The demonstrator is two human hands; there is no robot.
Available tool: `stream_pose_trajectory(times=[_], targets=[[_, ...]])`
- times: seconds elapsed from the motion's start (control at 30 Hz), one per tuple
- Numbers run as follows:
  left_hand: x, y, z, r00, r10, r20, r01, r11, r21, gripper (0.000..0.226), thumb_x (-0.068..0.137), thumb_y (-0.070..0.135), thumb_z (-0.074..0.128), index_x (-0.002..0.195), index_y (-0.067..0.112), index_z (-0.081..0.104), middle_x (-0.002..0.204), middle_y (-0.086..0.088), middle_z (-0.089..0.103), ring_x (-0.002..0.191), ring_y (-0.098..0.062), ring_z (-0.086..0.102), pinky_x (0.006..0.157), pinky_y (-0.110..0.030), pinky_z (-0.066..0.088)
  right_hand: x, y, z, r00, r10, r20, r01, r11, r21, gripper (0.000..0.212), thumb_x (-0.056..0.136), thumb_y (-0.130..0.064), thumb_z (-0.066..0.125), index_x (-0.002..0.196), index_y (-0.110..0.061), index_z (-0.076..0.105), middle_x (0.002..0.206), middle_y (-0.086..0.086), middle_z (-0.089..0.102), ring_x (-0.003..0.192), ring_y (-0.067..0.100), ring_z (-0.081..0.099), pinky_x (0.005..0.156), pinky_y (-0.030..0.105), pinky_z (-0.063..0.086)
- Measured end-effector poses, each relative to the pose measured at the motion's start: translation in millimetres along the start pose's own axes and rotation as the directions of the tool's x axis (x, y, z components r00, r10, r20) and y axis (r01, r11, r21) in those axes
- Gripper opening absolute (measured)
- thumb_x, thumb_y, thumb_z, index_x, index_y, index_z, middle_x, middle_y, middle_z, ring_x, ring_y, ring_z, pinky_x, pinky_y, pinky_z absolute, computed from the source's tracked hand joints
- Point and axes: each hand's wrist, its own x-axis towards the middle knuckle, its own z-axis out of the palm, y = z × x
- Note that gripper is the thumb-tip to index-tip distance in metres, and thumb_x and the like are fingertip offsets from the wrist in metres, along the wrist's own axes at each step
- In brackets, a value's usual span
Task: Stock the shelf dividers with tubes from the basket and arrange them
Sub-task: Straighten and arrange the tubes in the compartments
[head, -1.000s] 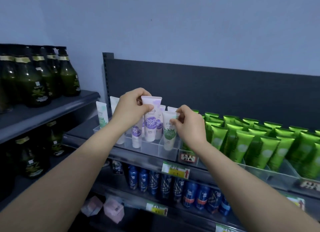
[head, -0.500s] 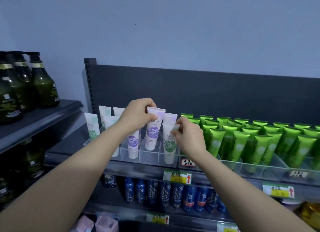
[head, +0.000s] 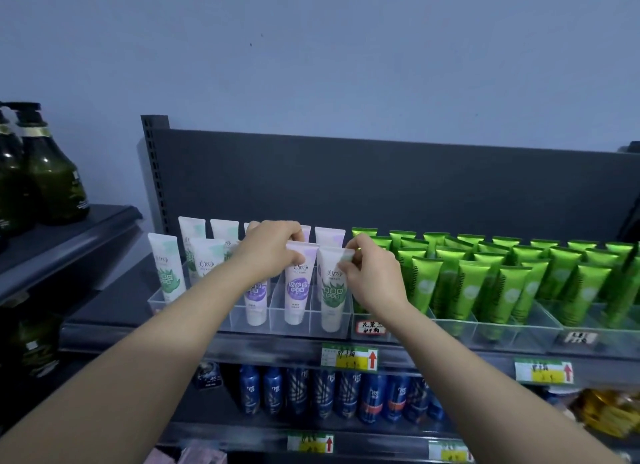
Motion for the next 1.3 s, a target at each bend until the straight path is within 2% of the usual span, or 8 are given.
stream_pose_trajectory(times=[0.17, 0.37, 0.63, 0.77, 0.87, 1.0, 1.17, 1.3], targets=[[2.0, -4.2, 2.5, 1.0, 0.017, -0.002, -0.017, 0.999, 0.027, 0.017, 0.082, 0.03, 0.069, 0.095, 0.028, 0.058, 0.089, 0.004, 0.065, 0.101, -0.023, 0.03, 0.087, -0.038, 0.041, 1.1, 1.2, -2.4, 1.0, 0.02, 0.011, -0.02, 1.0, 0.008, 0.011, 0.088, -0.016, 0.061, 0.097, -0.016, 0.055, 0.084, -0.002, 0.063, 0.082, 0.023, 0.059, 0.071, 0.032, 0.047], [7.3, -12.1, 0.1, 1.0, 0.024, 0.01, -0.025, 0.993, 0.118, 0.019, 0.08, 0.035, 0.069, 0.081, 0.034, 0.05, 0.083, 0.011, 0.056, 0.1, -0.024, 0.037, 0.09, -0.042, 0.04, 1.6, 1.2, -1.2, 1.0, 0.01, 0.024, -0.01, 1.0, 0.017, 0.01, 0.089, -0.013, 0.058, 0.098, -0.017, 0.055, 0.085, -0.001, 0.065, 0.081, 0.023, 0.059, 0.072, 0.033, 0.048], [7.9, -21.4, 3.6, 0.997, 0.073, 0.01, -0.073, 0.988, 0.136, 0.021, 0.086, 0.036, 0.063, 0.106, 0.038, 0.057, 0.089, 0.007, 0.046, 0.099, -0.022, 0.03, 0.092, -0.046, 0.042, -1.4, -1.5, -0.1, 0.998, -0.033, 0.046, 0.037, 0.995, -0.091, 0.024, 0.091, -0.01, 0.052, 0.113, -0.019, 0.053, 0.098, 0.003, 0.068, 0.088, 0.026, 0.061, 0.075, 0.037, 0.051], [7.5, -25.9, 4.9, 0.995, 0.094, 0.028, -0.097, 0.987, 0.131, 0.025, 0.087, 0.036, 0.06, 0.109, 0.044, 0.055, 0.09, 0.008, 0.047, 0.105, -0.024, 0.034, 0.092, -0.046, 0.042, -4.1, -4.7, -0.2, 0.995, -0.095, 0.018, 0.097, 0.973, -0.21, 0.037, 0.092, -0.013, 0.053, 0.128, -0.022, 0.052, 0.118, 0.003, 0.059, 0.093, 0.027, 0.059, 0.076, 0.034, 0.046], [9.8, -31.2, 3.3, 0.986, 0.167, -0.014, -0.165, 0.981, 0.102, 0.029, 0.082, 0.039, 0.062, 0.107, 0.048, 0.053, 0.098, 0.013, 0.058, 0.109, -0.021, 0.041, 0.091, -0.043, 0.039, -5.4, -12.5, -0.9, 0.987, -0.159, -0.023, 0.146, 0.946, -0.29, 0.039, 0.093, -0.018, 0.053, 0.131, -0.023, 0.05, 0.119, 0.003, 0.051, 0.084, 0.03, 0.058, 0.068, 0.037, 0.048], [7.5, -26.6, -13.2, 0.953, 0.264, -0.148, -0.239, 0.957, 0.167, 0.025, 0.088, 0.034, 0.062, 0.113, 0.031, 0.062, 0.103, 0.014, 0.064, 0.105, -0.014, 0.045, 0.084, -0.03, 0.022, -1.8, -31.0, 1.5, 0.963, -0.267, -0.034, 0.248, 0.929, -0.275, 0.032, 0.093, -0.019, 0.053, 0.125, -0.02, 0.054, 0.113, 0.005, 0.048, 0.072, 0.03, 0.053, 0.056, 0.034, 0.041], [-0.9, -45.1, -43.8, 0.948, 0.197, -0.25, -0.155, 0.972, 0.176, 0.015, 0.089, 0.032, 0.062, 0.102, 0.028, 0.068, 0.097, 0.013, 0.065, 0.098, -0.014, 0.048, 0.085, -0.032, 0.027, 16.9, -55.0, 15.3, 0.925, -0.378, 0.041, 0.378, 0.905, -0.194, 0.024, 0.093, -0.025, 0.054, 0.117, -0.023, 0.06, 0.107, 0.0, 0.056, 0.089, 0.023, 0.058, 0.067, 0.034, 0.047], [-11.1, -71.3, -71.9, 0.953, 0.135, -0.272, -0.076, 0.974, 0.215, 0.015, 0.089, 0.03, 0.062, 0.102, 0.025, 0.069, 0.091, 0.012, 0.064, 0.097, -0.016, 0.049, 0.086, -0.035, 0.037, 33.6, -76.8, 32.9, 0.866, -0.491, 0.099, 0.5, 0.853, -0.15, 0.021, 0.092, -0.025, 0.056, 0.111, -0.021, 0.063, 0.101, 0.0, 0.058, 0.09, 0.022, 0.056, 0.07, 0.033, 0.046]])
